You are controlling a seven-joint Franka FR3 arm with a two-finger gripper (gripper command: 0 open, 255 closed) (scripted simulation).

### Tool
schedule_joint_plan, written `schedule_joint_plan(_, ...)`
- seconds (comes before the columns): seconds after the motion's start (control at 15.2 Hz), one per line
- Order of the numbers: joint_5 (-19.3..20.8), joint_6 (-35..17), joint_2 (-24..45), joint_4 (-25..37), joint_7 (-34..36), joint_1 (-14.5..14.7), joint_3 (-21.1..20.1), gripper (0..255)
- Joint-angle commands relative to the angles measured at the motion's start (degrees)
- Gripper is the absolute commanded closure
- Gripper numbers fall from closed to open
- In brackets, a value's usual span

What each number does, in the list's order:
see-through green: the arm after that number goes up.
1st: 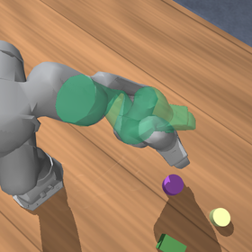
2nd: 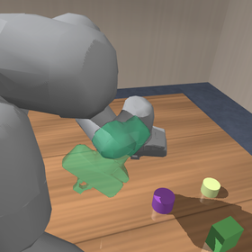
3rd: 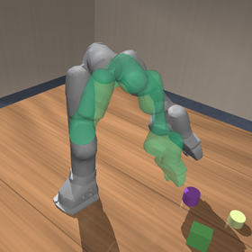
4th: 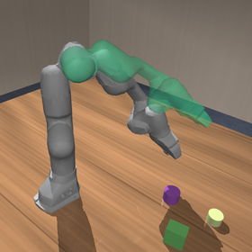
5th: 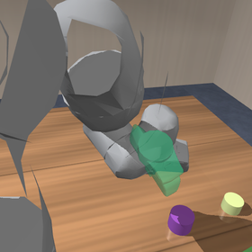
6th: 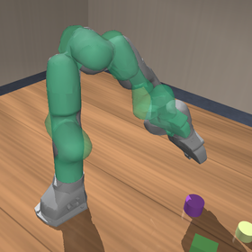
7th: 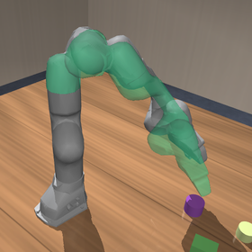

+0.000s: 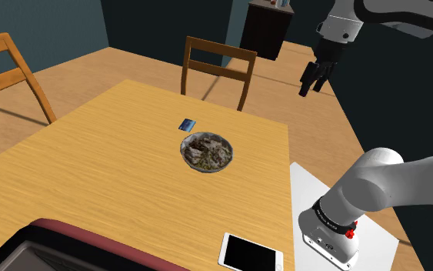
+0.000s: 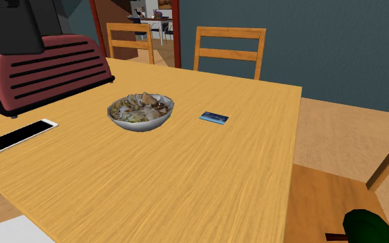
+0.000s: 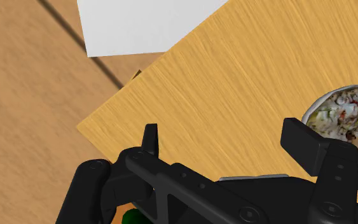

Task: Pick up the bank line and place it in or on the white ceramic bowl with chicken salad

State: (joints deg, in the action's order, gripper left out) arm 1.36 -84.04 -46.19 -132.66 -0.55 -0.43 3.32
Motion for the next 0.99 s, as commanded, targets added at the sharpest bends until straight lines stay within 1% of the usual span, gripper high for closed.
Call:
schedule_joint_plan(0.0,0.0,0.0,0.0,0.0,0.0,0.0,0.0,0)
schedule_joint_plan(0.46,-7.7,-4.6,12.6,3.1,13.8,-0.1,-5.8,0)
schedule_joint_plan(0.92,-13.8,-9.1,27.2,9.6,26.2,0.0,-9.7,0)
